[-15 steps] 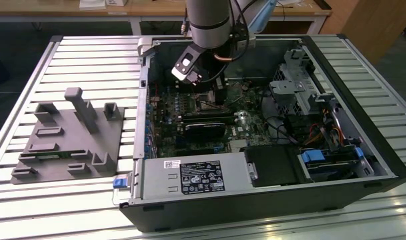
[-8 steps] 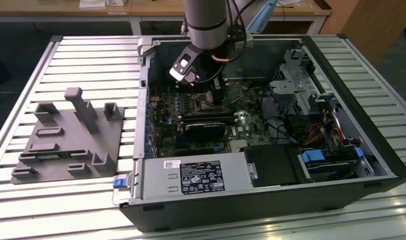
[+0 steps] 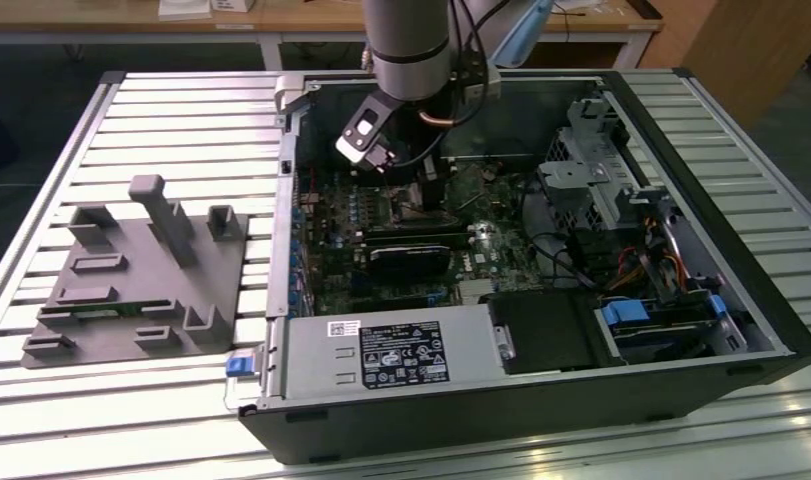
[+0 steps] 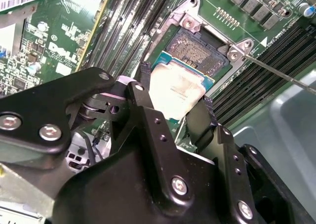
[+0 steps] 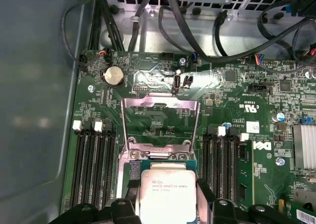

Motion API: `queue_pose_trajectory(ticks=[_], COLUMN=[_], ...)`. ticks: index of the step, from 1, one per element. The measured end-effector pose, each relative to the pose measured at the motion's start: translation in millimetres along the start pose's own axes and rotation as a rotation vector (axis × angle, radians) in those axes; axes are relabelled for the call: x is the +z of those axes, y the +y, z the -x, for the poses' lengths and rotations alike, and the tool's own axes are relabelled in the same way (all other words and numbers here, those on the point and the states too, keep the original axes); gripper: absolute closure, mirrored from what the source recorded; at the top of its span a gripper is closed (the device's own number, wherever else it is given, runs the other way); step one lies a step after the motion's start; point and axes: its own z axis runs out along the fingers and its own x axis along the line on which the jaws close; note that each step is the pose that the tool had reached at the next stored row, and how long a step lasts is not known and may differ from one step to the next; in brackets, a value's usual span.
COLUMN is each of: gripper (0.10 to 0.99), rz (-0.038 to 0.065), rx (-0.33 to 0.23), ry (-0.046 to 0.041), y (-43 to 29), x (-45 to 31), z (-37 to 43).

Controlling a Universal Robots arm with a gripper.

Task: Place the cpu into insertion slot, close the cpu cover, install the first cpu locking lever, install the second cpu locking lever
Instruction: 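Place the cpu into insertion slot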

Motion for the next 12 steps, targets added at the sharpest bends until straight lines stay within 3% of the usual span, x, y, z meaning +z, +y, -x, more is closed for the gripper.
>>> queue_pose_trajectory(ticks=[12], gripper=[0.549], rz=[-0.006], rx=[0.000], ry=[0.0003], y=[-5.7], x=[6.4], z=[-3.8])
